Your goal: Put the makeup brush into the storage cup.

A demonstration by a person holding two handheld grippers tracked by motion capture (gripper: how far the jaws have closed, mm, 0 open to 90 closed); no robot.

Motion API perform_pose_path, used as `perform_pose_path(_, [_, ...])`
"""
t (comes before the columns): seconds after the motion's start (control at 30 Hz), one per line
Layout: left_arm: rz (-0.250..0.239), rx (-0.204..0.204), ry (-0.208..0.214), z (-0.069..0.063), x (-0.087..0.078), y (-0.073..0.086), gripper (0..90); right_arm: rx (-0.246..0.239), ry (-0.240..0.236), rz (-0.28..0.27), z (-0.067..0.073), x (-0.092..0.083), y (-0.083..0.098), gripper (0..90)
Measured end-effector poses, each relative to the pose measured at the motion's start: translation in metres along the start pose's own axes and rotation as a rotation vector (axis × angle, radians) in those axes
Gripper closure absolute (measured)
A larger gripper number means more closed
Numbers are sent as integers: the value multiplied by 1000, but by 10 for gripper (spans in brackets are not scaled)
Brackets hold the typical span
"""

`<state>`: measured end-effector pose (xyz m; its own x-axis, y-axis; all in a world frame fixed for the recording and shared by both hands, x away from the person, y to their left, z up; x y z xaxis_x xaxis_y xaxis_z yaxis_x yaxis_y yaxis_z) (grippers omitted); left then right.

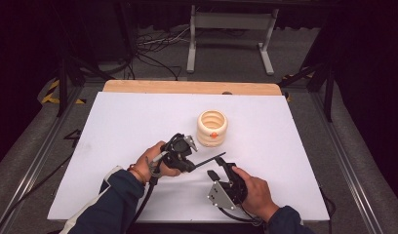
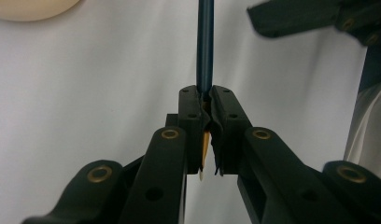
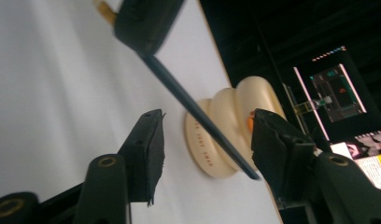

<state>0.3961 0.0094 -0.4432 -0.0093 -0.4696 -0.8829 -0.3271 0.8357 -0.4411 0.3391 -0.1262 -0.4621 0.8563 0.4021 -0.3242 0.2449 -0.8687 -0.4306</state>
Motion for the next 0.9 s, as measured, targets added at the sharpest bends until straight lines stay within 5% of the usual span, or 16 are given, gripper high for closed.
perform_pose_path(0.6, [42, 32, 19, -9, 10, -12, 832, -266, -7, 85, 22, 17, -13, 771])
perform_pose_path(0.9, [51, 33, 20, -10, 12, -14, 832, -284, -51, 121, 28, 20, -10, 838])
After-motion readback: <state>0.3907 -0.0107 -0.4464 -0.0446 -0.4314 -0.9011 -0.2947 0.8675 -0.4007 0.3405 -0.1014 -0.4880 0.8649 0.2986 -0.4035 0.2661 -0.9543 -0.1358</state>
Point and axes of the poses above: each handheld gripper's, and its own axes: x roughly forward along the jaws, y roughly out of its underside, z roughly to its left, the point moved 6 cm from there along x, roughly forward along the jaws, and after that the axes turned 1 degree about y, right-handed, at the moved point
